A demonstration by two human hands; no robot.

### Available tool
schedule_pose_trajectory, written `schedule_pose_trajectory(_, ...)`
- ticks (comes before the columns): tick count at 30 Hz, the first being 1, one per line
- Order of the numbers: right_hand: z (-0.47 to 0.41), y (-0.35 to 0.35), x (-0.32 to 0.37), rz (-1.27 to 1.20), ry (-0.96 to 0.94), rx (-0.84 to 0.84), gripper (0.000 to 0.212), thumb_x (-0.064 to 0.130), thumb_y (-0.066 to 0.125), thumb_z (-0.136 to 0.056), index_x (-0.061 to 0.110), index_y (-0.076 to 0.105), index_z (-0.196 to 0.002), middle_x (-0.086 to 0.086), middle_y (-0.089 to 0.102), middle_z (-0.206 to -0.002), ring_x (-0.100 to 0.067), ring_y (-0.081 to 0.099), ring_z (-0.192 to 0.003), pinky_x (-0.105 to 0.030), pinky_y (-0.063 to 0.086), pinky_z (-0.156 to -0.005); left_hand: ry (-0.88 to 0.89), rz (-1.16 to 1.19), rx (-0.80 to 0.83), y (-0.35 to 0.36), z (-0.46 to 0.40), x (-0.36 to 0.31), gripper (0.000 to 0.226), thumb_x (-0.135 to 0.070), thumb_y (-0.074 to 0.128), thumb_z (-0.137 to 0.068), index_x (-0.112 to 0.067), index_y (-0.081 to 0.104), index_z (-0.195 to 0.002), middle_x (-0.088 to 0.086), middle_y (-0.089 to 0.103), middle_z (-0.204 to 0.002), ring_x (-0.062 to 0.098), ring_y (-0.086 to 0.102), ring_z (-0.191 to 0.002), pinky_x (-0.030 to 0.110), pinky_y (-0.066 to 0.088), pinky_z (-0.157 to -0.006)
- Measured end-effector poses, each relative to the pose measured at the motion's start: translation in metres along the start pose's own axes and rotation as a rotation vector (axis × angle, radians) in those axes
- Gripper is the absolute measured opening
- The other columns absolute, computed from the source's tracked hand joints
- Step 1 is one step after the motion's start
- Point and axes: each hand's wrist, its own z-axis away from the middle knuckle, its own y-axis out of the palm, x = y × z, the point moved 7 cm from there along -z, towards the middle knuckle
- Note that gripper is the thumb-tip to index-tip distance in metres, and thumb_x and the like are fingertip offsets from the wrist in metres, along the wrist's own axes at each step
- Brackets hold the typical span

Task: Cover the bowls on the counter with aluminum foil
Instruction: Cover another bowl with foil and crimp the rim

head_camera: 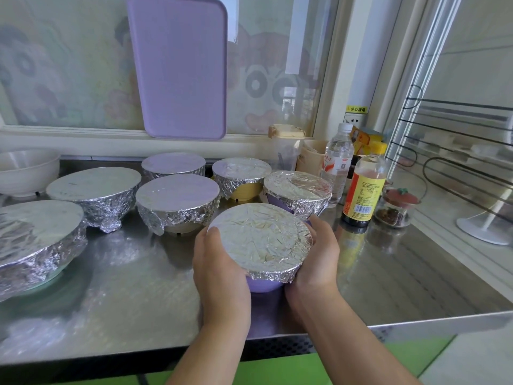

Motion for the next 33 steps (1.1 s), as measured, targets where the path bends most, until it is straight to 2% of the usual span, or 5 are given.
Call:
schedule_pose_trajectory(13,-0.001,-0.004,-0.007,0.055,0.032,-0.042,0.04,0.017,0.043,-0.105,0.016,0.074,-0.081,-0.006,0.073,-0.078,-0.022,0.071,-0.069,-0.032,0.052,-0.066,-0.068,-0.025,0.036,0.001,-0.007,0.007,0.028,-0.04,0.045,-0.107,-0.029,0.071,-0.105,-0.011,0.076,-0.103,0.012,0.069,-0.105,0.043,0.052,-0.103)
schedule_pose_trajectory(21,0.009,-0.008,0.001,0.194,0.063,-0.131,0.024,0.019,0.057,-0.104,0.011,0.08,-0.105,-0.009,0.082,-0.099,-0.029,0.077,-0.091,-0.037,0.058,-0.08,-0.039,-0.111,0.142,-0.001,0.008,-0.005,0.033,-0.044,0.035,-0.111,-0.033,0.063,-0.125,-0.018,0.068,-0.114,0.005,0.063,-0.107,0.03,0.042,-0.092)
schedule_pose_trajectory(26,0.024,-0.007,0.001,0.213,0.099,-0.139,0.026,0.026,0.055,-0.108,0.013,0.078,-0.111,-0.008,0.082,-0.097,-0.028,0.079,-0.089,-0.039,0.06,-0.082,-0.003,-0.176,0.163,-0.012,0.021,-0.014,0.036,-0.044,0.037,-0.11,-0.039,0.053,-0.142,-0.011,0.063,-0.134,0.016,0.058,-0.123,0.038,0.043,-0.106)
schedule_pose_trajectory(30,0.04,-0.003,-0.01,0.206,0.143,-0.114,0.029,0.026,0.051,-0.11,0.011,0.075,-0.106,-0.007,0.081,-0.086,-0.023,0.079,-0.071,-0.036,0.057,-0.07,0.002,-0.158,0.143,-0.027,0.023,-0.026,0.033,-0.04,0.037,-0.111,-0.035,0.057,-0.137,-0.011,0.066,-0.124,0.009,0.061,-0.106,0.032,0.041,-0.092)
schedule_pose_trajectory(33,0.048,0.005,-0.021,0.213,0.166,-0.087,0.033,0.027,0.05,-0.109,0.006,0.075,-0.113,-0.013,0.081,-0.095,-0.03,0.08,-0.083,-0.045,0.062,-0.082,0.02,-0.194,0.127,-0.043,0.02,-0.036,0.031,-0.038,0.036,-0.111,-0.033,0.059,-0.131,-0.01,0.066,-0.12,0.001,0.059,-0.099,0.024,0.041,-0.08)
